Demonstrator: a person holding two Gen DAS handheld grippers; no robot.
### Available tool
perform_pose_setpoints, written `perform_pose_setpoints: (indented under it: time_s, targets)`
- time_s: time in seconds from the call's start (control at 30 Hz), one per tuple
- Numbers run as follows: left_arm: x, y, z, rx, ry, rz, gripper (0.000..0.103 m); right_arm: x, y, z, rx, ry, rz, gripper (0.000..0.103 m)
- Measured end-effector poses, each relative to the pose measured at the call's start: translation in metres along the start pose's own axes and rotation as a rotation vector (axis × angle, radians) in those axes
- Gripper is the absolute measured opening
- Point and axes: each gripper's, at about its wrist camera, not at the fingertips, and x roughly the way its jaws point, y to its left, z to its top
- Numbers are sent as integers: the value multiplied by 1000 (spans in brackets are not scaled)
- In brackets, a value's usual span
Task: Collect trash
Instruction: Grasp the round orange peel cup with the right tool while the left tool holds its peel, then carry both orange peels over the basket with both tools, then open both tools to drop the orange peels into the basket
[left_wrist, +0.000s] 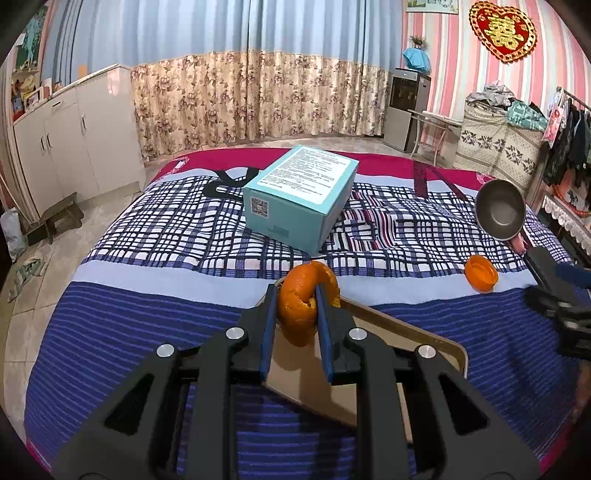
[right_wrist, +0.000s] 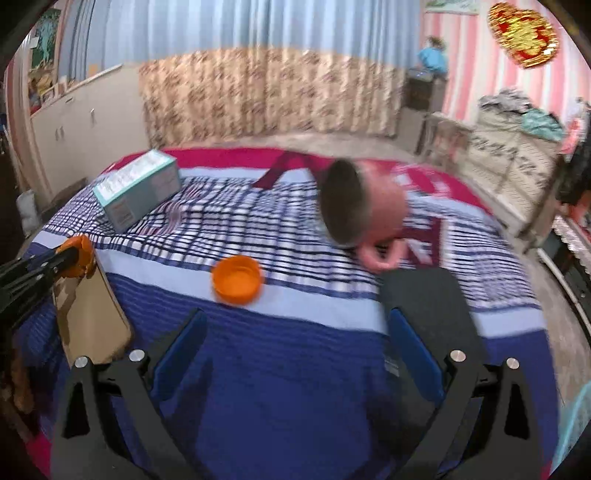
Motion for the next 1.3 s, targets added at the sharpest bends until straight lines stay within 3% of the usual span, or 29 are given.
perform_pose_setpoints:
  time_s: [0.07, 0.13, 0.2, 0.27, 0.43, 0.6, 0.8, 0.9, 1.03, 1.13, 1.3]
  targets:
    - [0, 3, -2, -5, 2, -3, 19, 19, 12, 8, -4, 38, 42, 92]
    - [1, 3, -2, -3, 6, -1, 19, 34, 21, 12, -17, 73, 67, 76]
    - [2, 1, -1, 4, 7, 2, 19, 47, 27, 14, -25, 109, 89, 50]
    - [3, 0, -1, 12, 11, 5, 19, 47, 28, 15, -10, 101, 114, 40]
    - [-6, -19, 0, 84, -10, 26, 19, -5, 1, 6, 43, 9, 117, 40]
    - [-31, -73, 7, 122, -22, -106, 19, -77, -73, -25, 158, -83, -2, 40]
    - [-74, -191, 8, 248, -76, -342, 19, -170, -179, -97, 299, -112, -280, 40]
    - [-97, -268, -5, 326, -64, -502, 19, -205, -229, -129, 371, -108, -396, 40]
    - [-118, -350, -28, 422, -38, -644, 19, -239, -291, -171, 449, -94, -540, 40]
    - [-128, -415, -53, 509, -19, -717, 19, -256, -324, -196, 516, -92, -583, 40]
    - [-127, -480, -78, 569, 35, -782, 21, -271, -358, -222, 621, -117, -596, 40]
